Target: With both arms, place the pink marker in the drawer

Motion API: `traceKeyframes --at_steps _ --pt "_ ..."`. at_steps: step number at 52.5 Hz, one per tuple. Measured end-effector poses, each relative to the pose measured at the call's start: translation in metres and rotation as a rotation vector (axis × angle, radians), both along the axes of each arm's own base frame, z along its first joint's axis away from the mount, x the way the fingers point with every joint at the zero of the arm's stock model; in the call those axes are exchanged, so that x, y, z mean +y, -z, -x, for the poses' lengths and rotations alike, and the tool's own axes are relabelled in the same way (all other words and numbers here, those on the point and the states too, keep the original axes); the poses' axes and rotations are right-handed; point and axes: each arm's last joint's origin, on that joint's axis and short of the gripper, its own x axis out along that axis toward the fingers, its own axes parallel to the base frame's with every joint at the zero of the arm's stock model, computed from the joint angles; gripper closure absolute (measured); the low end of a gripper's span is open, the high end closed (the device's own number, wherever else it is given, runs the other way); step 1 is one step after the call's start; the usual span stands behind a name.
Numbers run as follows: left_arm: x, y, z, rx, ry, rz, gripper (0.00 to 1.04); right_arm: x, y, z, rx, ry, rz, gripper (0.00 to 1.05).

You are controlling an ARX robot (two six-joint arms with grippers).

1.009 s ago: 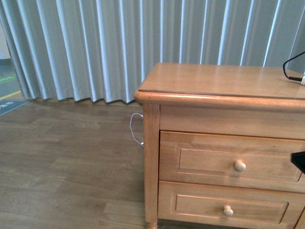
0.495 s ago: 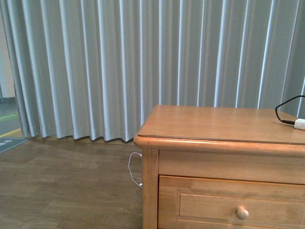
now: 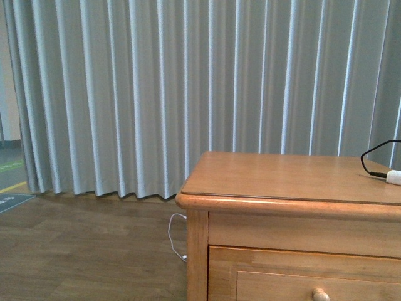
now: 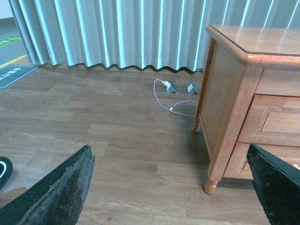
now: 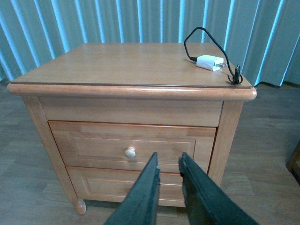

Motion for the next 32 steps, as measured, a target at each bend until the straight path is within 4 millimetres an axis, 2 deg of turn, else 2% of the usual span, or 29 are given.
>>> traceKeyframes --at_steps 4,32 --pt "0.0 0.0 0.0 0.0 0.0 0.0 0.06 0.0 0.005 0.002 -0.006 0.0 0.005 1.04" --pt "0.0 0.0 0.0 0.0 0.0 0.0 0.06 0.0 0.031 0.015 -0.003 0.0 0.003 1.03"
